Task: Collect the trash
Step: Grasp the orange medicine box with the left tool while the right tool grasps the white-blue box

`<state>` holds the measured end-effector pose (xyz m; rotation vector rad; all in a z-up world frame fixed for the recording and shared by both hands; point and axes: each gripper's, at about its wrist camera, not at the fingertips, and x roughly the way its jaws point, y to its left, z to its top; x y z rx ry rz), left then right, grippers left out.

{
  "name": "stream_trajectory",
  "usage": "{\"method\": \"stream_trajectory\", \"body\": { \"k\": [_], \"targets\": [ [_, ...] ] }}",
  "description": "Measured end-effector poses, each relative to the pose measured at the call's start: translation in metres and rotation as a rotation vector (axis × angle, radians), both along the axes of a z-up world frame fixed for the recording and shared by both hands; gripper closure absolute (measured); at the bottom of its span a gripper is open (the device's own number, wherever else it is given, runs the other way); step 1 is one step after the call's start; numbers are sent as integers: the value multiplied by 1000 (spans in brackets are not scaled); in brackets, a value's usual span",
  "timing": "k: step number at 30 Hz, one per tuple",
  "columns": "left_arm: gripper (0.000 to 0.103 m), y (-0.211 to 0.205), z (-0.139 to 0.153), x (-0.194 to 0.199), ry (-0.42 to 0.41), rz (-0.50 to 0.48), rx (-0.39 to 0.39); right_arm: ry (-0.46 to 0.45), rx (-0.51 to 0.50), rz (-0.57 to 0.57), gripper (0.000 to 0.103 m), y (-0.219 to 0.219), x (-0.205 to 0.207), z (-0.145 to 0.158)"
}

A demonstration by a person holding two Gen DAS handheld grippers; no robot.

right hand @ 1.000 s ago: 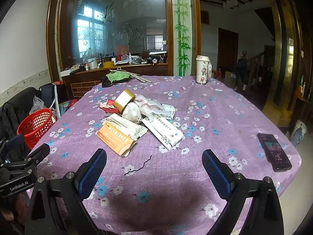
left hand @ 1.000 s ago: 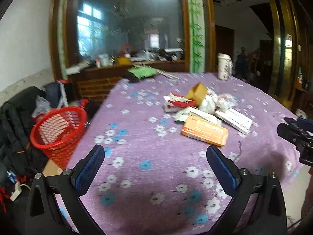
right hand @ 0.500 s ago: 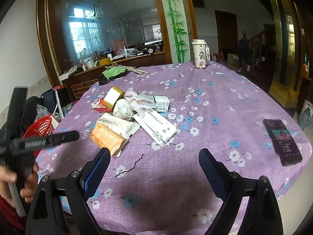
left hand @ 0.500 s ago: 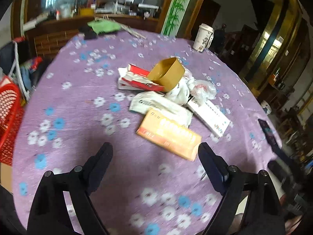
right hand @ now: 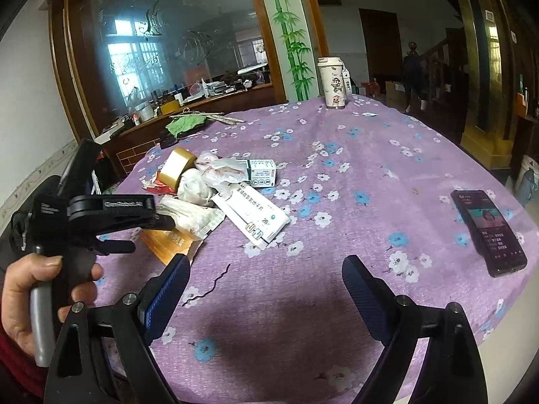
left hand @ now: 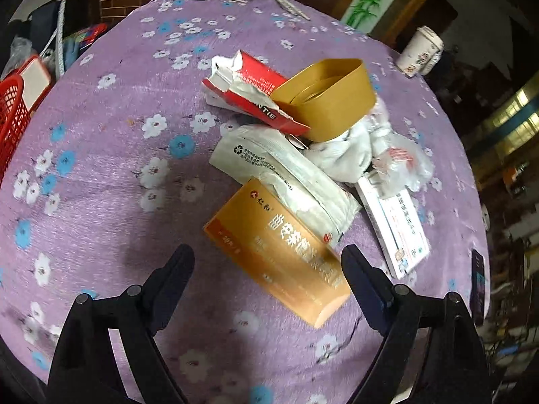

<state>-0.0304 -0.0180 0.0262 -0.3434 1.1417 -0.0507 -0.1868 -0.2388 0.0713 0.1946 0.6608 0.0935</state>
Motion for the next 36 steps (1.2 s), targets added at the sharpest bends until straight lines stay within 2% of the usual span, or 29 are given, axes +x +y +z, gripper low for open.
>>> {"method": "stream_trajectory", "body": {
  "k": [3,6,7,10,13,16,20,22,27,31,32,33,34,36],
  "targets": [
    [15,-12,-7,7,-11,-32,15,-2,5,-5,9,-5,1,-1],
    [16,-27,-8,9,-54,-122,115,1,3,-5,9,-9,2,-3],
    [21,-28,-9,8,-68,-147,135,4,1,-3,9,-11,3,-3],
    [26,-22,-8,5,-92,-198,137,14,-17,9,9,-11,10,-5],
    [43,-8,-10,-1,-87,-272,164,37,-35,60,9,-6,22,-6],
    [44,7,-10,-8,-77,-324,194,67,-84,145,9,4,41,-8],
    [44,26,-9,-12,-76,-322,216,104,-149,230,9,19,75,-12],
    [44,31,-11,-14,-88,-309,259,132,-185,257,9,23,96,-17],
    [42,29,-16,-18,-127,-315,267,205,-262,315,10,35,141,-38],
    [55,27,-16,-23,-172,-310,293,242,-318,344,17,41,160,-53],
    [56,28,-16,-23,-176,-305,283,251,-320,353,21,41,164,-56],
    [57,29,-15,-25,-181,-299,263,261,-322,362,33,43,166,-59],
    [57,31,-14,-26,-182,-295,247,274,-330,364,40,44,167,-62],
    [57,36,-14,-27,-185,-282,221,282,-323,358,43,45,168,-64]
  ]
}}
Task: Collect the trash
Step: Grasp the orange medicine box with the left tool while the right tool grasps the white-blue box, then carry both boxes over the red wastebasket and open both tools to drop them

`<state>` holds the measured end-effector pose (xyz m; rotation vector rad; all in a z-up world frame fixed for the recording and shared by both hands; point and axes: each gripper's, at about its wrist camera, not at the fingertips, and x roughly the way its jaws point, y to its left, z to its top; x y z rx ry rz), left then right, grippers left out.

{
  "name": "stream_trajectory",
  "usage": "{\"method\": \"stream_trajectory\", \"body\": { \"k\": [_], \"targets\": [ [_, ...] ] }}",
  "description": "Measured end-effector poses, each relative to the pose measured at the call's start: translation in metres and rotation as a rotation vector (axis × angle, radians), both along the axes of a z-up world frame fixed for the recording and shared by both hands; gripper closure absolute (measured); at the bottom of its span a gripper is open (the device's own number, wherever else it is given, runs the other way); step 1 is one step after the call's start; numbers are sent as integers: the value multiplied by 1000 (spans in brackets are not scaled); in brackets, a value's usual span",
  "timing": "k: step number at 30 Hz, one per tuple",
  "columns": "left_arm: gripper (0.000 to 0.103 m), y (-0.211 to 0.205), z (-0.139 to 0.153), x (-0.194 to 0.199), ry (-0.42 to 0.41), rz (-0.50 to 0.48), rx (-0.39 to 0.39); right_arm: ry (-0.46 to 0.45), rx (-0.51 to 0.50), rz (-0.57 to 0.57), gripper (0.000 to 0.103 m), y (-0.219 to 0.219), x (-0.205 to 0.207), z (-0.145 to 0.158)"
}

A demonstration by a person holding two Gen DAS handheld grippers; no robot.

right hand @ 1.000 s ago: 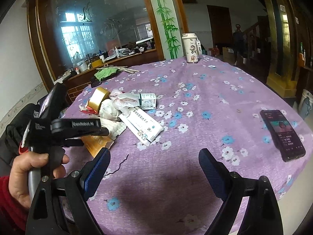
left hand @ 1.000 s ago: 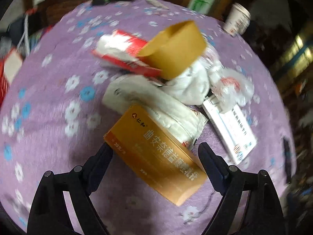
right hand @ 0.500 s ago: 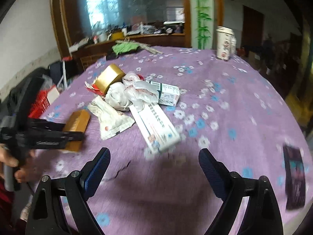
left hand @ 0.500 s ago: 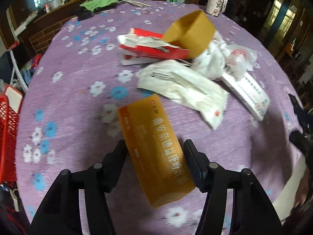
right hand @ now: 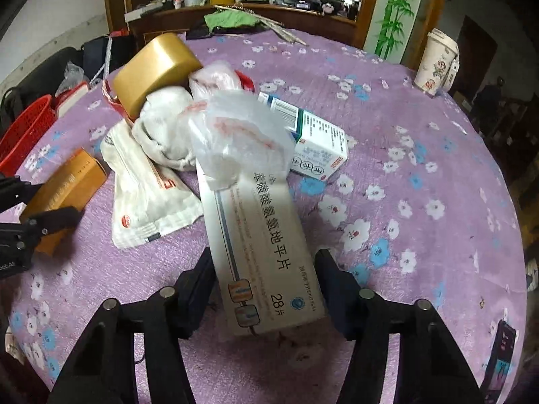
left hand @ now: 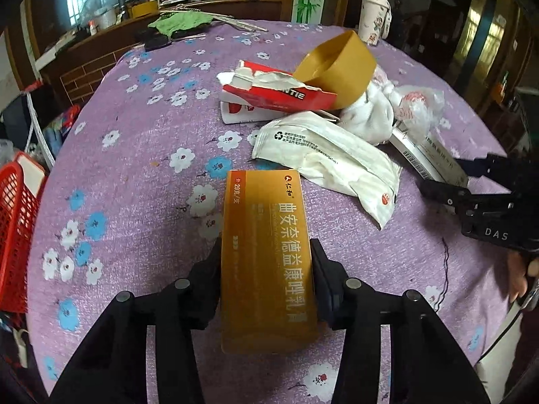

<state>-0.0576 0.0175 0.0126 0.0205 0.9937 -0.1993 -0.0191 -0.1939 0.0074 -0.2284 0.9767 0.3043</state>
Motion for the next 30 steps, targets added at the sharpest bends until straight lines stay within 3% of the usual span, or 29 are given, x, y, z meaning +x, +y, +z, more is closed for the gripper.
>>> {"method": "stream_trajectory", "body": {
  "k": [15,21,30],
  "targets": [
    [57,10,11,-23,-50,-15,-70,-1,239,-21,47,12,-82,22],
    [57,18,21,-30,-99,14,-64,-68,265,-6,47,29,-95,33],
    [57,20,29,-35,-136,23,-45,-74,285,2,47,38,-93,37]
  ]
}}
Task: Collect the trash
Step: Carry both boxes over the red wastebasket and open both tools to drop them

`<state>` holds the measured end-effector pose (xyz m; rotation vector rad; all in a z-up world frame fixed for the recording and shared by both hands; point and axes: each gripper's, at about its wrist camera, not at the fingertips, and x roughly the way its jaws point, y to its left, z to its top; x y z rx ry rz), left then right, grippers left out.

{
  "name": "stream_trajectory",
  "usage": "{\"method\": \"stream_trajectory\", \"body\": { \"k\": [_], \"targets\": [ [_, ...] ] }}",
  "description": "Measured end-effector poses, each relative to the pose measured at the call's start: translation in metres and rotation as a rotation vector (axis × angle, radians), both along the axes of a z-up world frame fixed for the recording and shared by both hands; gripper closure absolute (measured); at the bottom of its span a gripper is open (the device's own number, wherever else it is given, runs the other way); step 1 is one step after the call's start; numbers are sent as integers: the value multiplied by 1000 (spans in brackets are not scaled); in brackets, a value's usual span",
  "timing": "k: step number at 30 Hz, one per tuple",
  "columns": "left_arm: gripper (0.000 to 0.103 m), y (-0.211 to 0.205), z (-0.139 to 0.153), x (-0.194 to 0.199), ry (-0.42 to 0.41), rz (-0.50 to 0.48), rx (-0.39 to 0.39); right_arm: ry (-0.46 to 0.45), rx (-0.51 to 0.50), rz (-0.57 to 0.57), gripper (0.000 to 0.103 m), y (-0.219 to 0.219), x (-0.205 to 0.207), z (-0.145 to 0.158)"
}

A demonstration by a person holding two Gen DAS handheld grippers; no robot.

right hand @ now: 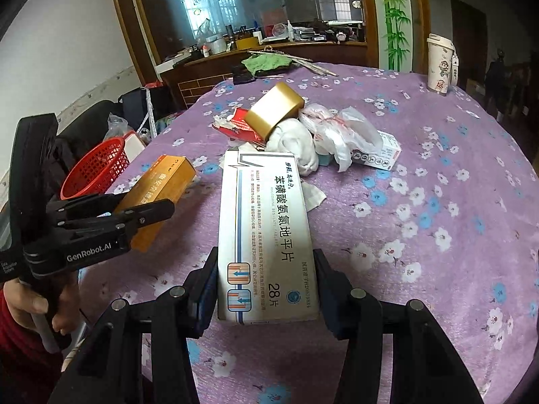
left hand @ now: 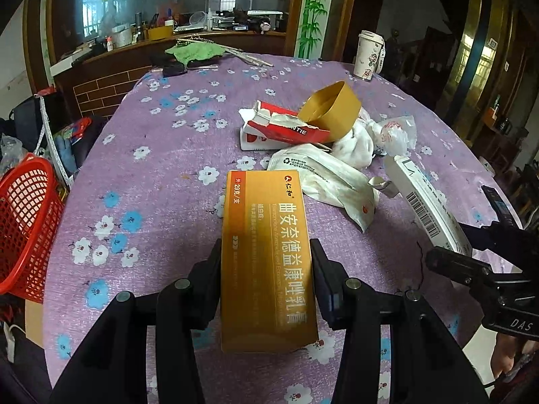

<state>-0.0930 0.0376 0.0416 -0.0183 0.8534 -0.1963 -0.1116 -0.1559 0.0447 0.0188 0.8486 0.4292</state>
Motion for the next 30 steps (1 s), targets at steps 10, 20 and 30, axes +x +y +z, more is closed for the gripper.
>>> {"method": "stream_trajectory", "body": {
  "k": [10,20,30],
  "targets": [
    [57,6,6,-6,-19,11,-7,-6,-6,14,47,9,3,2],
    [57,15,10,-8,-26,31,-12,-9,-28,12,47,14,6,1],
    [57,23,13,-12,-34,42,-15,-15,-37,21,47,21,8,4]
  ]
}}
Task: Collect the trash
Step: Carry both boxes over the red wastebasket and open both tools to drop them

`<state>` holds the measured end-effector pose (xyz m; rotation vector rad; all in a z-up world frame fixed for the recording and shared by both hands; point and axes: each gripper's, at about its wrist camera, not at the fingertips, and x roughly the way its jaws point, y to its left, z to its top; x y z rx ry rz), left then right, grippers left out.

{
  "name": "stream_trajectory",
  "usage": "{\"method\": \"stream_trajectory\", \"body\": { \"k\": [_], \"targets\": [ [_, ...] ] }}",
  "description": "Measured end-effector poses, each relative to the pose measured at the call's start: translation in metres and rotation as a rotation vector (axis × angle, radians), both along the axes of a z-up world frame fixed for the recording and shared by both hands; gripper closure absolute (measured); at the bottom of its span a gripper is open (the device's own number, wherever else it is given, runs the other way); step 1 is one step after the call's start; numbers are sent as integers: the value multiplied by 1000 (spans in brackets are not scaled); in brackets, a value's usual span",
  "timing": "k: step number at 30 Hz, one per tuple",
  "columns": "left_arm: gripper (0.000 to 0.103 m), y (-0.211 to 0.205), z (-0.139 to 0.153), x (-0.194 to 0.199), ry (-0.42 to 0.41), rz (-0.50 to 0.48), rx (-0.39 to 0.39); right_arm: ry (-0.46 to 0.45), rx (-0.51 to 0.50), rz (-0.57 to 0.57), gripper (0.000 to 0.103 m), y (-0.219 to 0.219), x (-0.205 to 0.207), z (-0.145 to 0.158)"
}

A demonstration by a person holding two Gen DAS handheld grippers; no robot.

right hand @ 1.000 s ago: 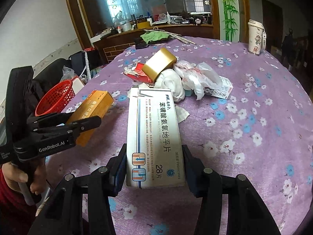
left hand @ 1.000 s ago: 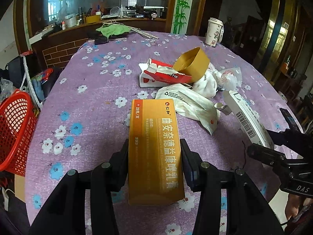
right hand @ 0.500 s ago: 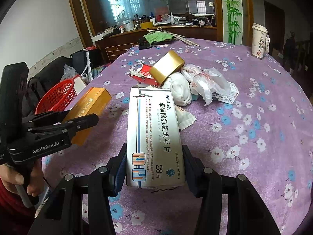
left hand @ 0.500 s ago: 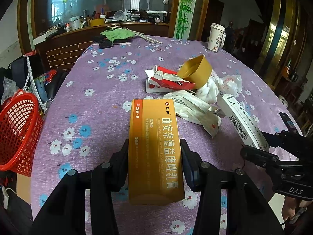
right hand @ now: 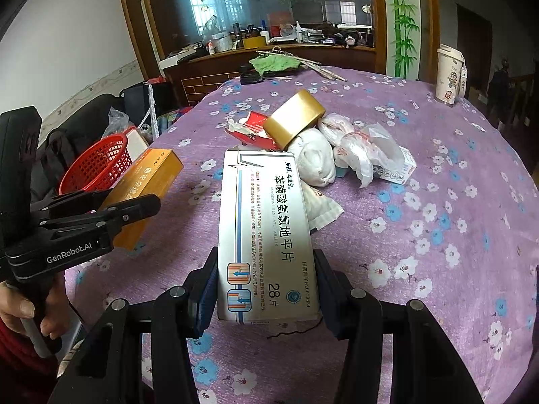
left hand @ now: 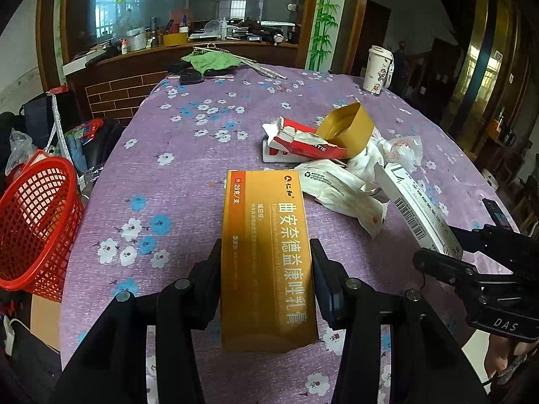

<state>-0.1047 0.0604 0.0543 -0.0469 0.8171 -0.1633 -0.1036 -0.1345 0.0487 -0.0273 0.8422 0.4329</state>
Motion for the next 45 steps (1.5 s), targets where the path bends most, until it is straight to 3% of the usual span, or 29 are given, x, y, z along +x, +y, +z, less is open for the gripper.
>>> {"method": "stream_trajectory", "body": {
  "k": [11,21,33,45],
  "targets": [
    [57,25,14,-9,-34,48,0,-9,4,44,47,19,2,11],
    [57,75,40,-20,-86,145,7,-24,8,140,47,65,9,29],
    [57,166,58,-30,-103,307,11,-33,5,296,47,149,24,52],
    [57,248,47,-23,-73,432,5,11,24,426,47,250,57,60]
  ]
}}
